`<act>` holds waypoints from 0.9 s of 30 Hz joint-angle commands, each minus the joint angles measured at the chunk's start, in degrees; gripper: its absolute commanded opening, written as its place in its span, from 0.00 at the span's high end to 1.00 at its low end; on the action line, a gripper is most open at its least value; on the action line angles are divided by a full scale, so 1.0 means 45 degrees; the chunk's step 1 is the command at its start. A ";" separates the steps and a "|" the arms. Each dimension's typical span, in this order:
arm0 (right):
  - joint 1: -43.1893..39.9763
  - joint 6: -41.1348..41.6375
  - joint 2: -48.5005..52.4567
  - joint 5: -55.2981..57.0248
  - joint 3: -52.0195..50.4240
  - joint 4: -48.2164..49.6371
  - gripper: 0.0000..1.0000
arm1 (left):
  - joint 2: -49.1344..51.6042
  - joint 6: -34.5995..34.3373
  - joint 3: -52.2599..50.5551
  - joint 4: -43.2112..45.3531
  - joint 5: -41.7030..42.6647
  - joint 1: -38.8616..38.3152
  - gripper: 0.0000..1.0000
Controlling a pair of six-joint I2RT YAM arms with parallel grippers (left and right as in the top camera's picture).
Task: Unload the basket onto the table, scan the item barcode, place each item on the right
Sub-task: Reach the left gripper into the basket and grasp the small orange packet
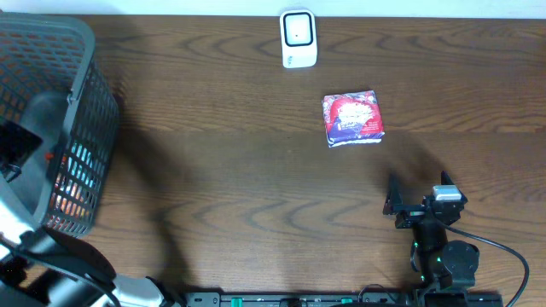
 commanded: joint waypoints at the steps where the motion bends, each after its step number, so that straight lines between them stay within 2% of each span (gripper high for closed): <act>1: 0.0063 -0.0136 -0.0083 0.0049 -0.0010 -0.0058 0.01 | 0.0738 0.0097 0.0005 -0.0364 -0.0452 0.0053 0.10; 6: 0.0063 -0.0136 -0.0083 0.0049 -0.0010 -0.0058 0.01 | 0.1656 0.0058 0.0005 -0.0933 0.1185 0.0049 0.10; 9: 0.0063 -0.0136 -0.0083 0.0049 -0.0010 -0.0058 0.01 | 0.2069 -0.0588 -0.0005 -0.1122 0.2288 0.0044 0.09; 13: 0.0063 -0.0136 -0.0083 0.0049 -0.0010 -0.0053 0.01 | 0.2463 -0.0821 -0.0151 -0.1229 0.2404 -0.0039 0.00; 21: 0.0063 -0.0131 -0.0083 0.0049 -0.0010 -0.0058 0.01 | 0.2905 -0.0826 -0.0471 -0.1166 0.3317 -0.0311 0.02; 27: 0.0063 -0.0136 -0.0083 0.0049 -0.0010 -0.0058 0.01 | 0.2973 -0.0831 -0.0801 -0.1044 0.3249 -0.0622 0.02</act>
